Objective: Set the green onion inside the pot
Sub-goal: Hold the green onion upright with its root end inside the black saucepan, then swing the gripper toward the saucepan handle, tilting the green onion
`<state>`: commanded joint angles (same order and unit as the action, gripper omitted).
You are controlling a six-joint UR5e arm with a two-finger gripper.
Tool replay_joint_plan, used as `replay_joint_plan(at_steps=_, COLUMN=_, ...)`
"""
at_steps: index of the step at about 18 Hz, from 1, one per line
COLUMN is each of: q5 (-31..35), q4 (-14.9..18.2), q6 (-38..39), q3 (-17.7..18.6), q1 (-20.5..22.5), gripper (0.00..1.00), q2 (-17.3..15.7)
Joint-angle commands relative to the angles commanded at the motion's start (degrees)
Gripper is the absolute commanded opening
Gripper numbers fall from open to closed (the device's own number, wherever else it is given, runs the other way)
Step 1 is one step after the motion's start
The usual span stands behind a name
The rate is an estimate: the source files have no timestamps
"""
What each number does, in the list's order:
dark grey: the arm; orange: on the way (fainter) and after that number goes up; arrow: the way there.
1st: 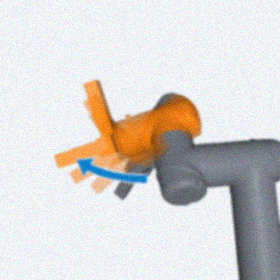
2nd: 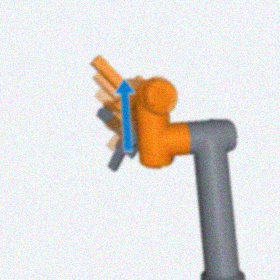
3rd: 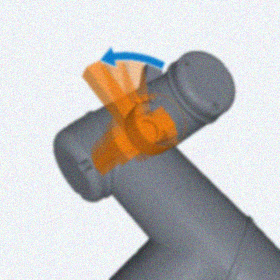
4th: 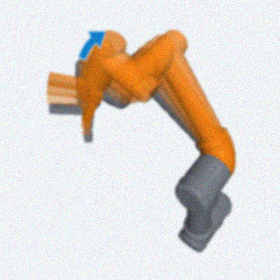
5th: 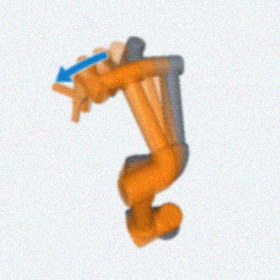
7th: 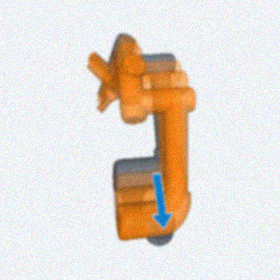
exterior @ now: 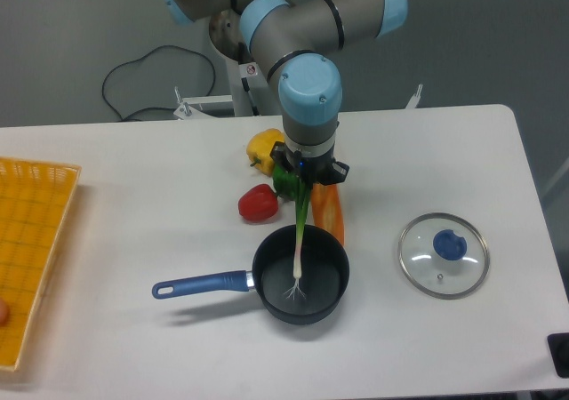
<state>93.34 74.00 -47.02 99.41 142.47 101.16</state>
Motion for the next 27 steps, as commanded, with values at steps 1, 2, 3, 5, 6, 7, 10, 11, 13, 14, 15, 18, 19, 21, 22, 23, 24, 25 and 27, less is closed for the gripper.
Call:
replay_joint_plan(at_steps=1, q5=0.0, q4=0.0, q6=0.09, q3=0.0, q1=0.0, gripper=0.08, q2=0.0)
replay_joint_plan(at_steps=2, q5=0.0, q4=0.0, q6=0.09, q3=0.09, q1=-0.09, gripper=0.08, q2=0.0)
replay_joint_plan(at_steps=3, q5=0.17, q4=0.0, q6=0.09, q3=0.09, q1=-0.17, gripper=0.09, q2=0.09)
replay_joint_plan(at_steps=5, q5=0.44, q4=0.18, q6=0.17, q3=0.09, q1=-0.26, gripper=0.1, q2=0.0)
replay_joint_plan(at_steps=6, q5=0.61, q4=0.52, q6=0.18, q3=0.09, q1=-0.26, gripper=0.1, q2=0.0)
replay_joint_plan(at_steps=7, q5=0.7, q4=1.05, q6=0.18, q3=0.0, q1=-0.18, gripper=0.1, q2=0.0)
replay_joint_plan(at_steps=10, q5=0.79, q4=1.23, q6=0.18, q3=0.0, q1=-0.26, gripper=0.1, q2=0.0)
replay_joint_plan(at_steps=11, q5=0.79, q4=1.32, q6=0.18, q3=0.0, q1=-0.26, gripper=0.1, q2=0.0)
replay_joint_plan(at_steps=13, q5=0.88, q4=1.49, q6=0.26, q3=0.09, q1=-0.26, gripper=0.1, q2=0.0)
replay_joint_plan(at_steps=14, q5=0.88, q4=1.93, q6=0.26, q3=0.09, q1=-0.26, gripper=0.1, q2=0.0)
replay_joint_plan(at_steps=15, q5=0.88, q4=1.93, q6=0.35, q3=0.09, q1=-0.35, gripper=0.1, q2=0.0)
replay_joint_plan(at_steps=18, q5=1.84, q4=1.85, q6=0.7, q3=0.09, q1=-0.44, gripper=0.1, q2=0.17)
replay_joint_plan(at_steps=19, q5=3.06, q4=2.02, q6=0.7, q3=0.09, q1=-0.61, gripper=0.1, q2=0.35)
replay_joint_plan(at_steps=21, q5=5.0, q4=2.29, q6=0.79, q3=0.0, q1=-0.88, gripper=0.1, q2=0.61)
replay_joint_plan(at_steps=22, q5=5.36, q4=2.46, q6=0.79, q3=0.0, q1=-0.88, gripper=0.1, q2=0.88)
replay_joint_plan(at_steps=23, q5=6.06, q4=2.72, q6=0.88, q3=-0.09, q1=-1.31, gripper=0.1, q2=1.4)
replay_joint_plan(at_steps=24, q5=7.28, q4=2.81, q6=0.88, q3=-0.18, q1=-1.67, gripper=0.1, q2=1.93)
replay_joint_plan(at_steps=25, q5=8.34, q4=2.9, q6=1.14, q3=-0.35, q1=-2.1, gripper=0.1, q2=2.46)
replay_joint_plan(at_steps=27, q5=9.92, q4=2.99, q6=4.9, q3=-2.62, q1=-4.29, gripper=0.1, q2=4.99)
